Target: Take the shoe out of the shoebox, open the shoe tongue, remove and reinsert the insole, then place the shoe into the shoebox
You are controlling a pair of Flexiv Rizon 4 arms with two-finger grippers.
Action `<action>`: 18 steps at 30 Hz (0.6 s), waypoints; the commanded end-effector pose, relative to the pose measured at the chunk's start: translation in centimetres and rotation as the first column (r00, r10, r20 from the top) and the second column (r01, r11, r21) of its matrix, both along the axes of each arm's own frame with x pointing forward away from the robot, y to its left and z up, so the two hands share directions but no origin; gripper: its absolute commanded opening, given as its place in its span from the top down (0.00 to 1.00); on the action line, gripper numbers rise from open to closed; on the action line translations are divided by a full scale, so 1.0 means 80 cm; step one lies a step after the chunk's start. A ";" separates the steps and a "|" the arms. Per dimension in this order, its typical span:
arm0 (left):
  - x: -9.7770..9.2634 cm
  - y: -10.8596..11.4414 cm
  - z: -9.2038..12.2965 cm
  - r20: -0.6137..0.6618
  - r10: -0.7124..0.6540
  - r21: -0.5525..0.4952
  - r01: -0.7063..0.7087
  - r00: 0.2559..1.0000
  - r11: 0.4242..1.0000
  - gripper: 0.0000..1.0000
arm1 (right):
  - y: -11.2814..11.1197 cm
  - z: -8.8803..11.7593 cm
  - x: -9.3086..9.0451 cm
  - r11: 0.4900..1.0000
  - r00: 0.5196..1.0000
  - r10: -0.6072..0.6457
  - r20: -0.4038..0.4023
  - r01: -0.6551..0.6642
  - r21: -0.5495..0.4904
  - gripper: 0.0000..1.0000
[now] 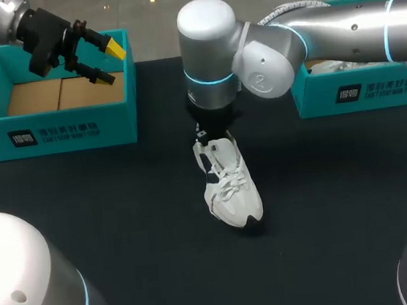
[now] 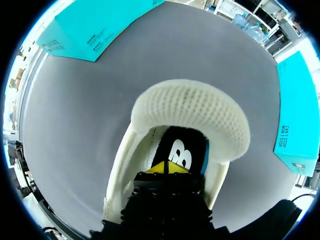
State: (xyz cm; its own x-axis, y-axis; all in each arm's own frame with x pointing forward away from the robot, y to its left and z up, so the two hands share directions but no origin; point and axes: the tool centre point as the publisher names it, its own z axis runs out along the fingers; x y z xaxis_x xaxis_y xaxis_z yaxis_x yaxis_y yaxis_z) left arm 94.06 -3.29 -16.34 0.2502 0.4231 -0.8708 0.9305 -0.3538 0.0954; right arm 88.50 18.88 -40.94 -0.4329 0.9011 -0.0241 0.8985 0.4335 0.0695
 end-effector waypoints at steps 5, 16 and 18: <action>0.001 0.001 0.000 0.001 -0.002 0.002 0.002 1.000 1.000 0.00 | 0.001 0.006 -0.005 1.000 0.999 -0.004 0.039 0.005 -0.013 1.00; 0.001 0.001 0.000 0.001 -0.002 0.002 0.002 1.000 1.000 0.00 | -0.023 0.052 -0.005 0.981 0.982 -0.079 0.169 0.107 -0.164 1.00; 0.001 0.001 0.000 0.001 -0.002 0.002 0.002 1.000 1.000 0.00 | -0.024 0.055 -0.004 0.979 0.981 -0.080 0.177 0.111 -0.172 1.00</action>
